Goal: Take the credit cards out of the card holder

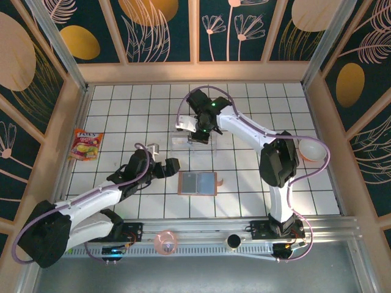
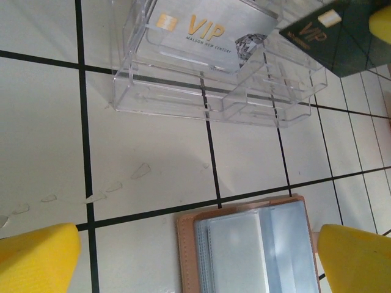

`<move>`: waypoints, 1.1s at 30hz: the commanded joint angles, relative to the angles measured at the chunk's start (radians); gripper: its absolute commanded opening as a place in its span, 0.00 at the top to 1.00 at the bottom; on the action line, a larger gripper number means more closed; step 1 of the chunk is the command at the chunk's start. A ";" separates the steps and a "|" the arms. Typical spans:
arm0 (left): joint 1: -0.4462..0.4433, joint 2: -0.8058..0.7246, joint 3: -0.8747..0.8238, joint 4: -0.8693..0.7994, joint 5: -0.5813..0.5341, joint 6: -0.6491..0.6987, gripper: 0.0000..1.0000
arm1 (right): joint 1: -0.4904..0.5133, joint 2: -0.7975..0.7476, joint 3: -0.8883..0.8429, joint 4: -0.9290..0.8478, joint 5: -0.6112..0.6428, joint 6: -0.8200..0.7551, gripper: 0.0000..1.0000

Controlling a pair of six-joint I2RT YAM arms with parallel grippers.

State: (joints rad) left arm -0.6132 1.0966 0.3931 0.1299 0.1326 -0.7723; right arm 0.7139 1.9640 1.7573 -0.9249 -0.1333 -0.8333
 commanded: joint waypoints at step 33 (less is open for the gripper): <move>0.024 0.108 0.110 -0.016 0.028 0.005 0.01 | -0.109 0.039 -0.062 0.005 -0.110 -0.185 1.00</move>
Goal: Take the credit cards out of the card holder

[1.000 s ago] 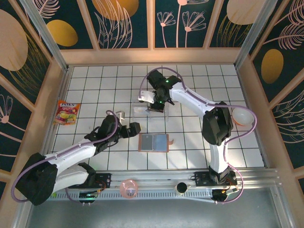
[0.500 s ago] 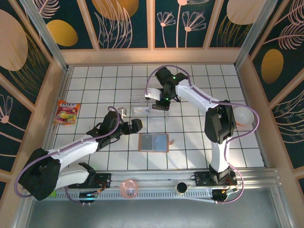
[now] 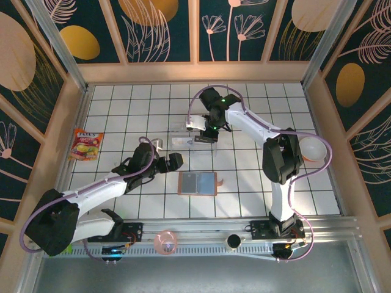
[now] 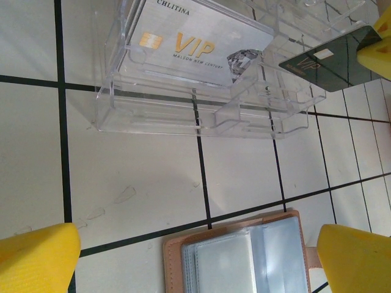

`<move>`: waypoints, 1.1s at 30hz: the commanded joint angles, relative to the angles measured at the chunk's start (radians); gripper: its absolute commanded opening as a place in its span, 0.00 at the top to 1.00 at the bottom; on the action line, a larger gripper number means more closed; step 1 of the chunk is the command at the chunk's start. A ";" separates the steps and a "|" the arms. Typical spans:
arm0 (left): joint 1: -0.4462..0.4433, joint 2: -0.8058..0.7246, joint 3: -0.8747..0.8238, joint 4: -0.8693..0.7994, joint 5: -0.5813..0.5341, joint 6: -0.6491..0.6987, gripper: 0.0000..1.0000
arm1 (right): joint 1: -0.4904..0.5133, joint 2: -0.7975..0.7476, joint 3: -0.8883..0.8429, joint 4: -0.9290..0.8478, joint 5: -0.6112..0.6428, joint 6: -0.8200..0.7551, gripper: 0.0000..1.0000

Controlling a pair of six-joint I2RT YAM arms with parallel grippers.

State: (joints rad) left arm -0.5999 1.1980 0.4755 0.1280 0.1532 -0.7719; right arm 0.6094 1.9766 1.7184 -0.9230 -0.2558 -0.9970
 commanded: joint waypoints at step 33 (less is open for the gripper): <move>0.016 -0.009 -0.008 0.012 0.023 0.000 0.01 | 0.031 0.071 -0.012 0.052 0.042 0.001 1.00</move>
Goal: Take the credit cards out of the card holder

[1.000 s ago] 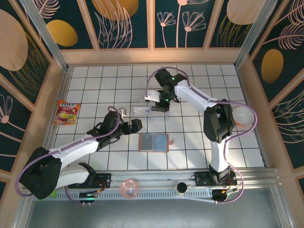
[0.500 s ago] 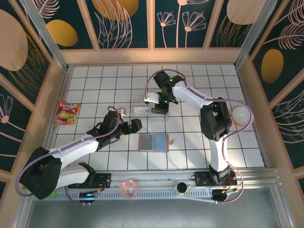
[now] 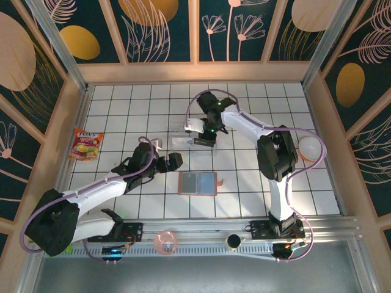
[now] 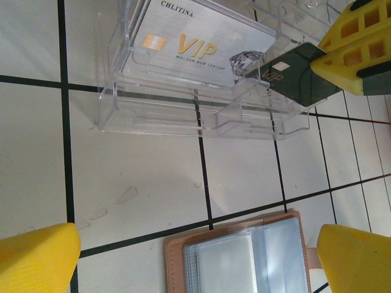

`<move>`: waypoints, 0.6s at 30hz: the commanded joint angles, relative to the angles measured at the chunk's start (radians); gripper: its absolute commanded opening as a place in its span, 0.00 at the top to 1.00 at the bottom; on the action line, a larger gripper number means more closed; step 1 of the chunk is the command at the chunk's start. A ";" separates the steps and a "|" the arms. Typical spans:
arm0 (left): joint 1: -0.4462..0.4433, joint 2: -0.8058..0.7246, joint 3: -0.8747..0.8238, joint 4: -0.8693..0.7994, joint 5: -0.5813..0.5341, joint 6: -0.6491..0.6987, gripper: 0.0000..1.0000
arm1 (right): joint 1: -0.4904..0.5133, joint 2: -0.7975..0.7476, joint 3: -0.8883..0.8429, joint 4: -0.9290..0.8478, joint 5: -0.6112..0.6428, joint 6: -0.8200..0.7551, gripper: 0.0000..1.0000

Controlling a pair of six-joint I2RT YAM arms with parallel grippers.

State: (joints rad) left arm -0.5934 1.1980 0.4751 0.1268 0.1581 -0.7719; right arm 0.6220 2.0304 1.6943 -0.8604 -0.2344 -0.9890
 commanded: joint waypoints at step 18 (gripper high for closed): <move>0.012 -0.040 -0.030 0.021 0.028 -0.005 0.01 | 0.083 -0.014 0.066 -0.106 0.119 0.007 1.00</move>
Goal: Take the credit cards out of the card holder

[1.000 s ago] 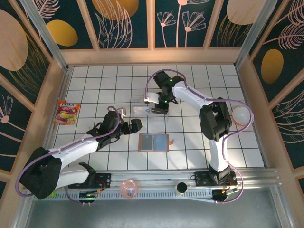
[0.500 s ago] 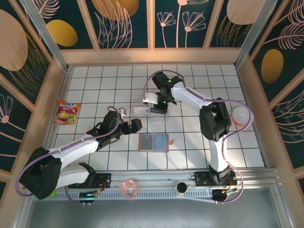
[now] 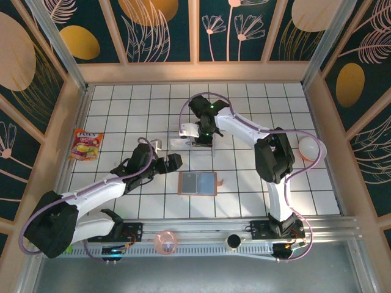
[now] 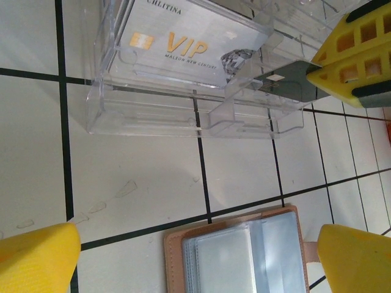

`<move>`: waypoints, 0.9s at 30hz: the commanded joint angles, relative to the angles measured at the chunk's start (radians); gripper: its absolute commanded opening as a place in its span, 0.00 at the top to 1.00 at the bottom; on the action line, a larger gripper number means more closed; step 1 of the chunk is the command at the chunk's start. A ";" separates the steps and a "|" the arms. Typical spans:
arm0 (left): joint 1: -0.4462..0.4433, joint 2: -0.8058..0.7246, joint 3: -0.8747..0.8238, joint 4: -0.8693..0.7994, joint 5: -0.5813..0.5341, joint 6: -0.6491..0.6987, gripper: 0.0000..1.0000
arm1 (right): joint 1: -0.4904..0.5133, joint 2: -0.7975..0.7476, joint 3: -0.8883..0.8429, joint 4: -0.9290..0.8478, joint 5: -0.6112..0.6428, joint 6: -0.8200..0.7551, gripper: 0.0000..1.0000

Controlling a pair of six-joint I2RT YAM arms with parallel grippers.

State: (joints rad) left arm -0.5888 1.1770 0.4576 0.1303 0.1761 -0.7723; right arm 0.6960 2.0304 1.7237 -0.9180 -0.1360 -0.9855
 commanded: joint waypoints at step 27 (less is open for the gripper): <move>0.011 -0.011 0.010 -0.004 0.006 0.003 0.01 | -0.015 -0.075 0.011 -0.039 0.000 -0.021 1.00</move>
State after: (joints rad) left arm -0.5869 1.1648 0.4469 0.1303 0.1761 -0.7719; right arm 0.6922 1.9717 1.7283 -0.9321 -0.1246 -0.9714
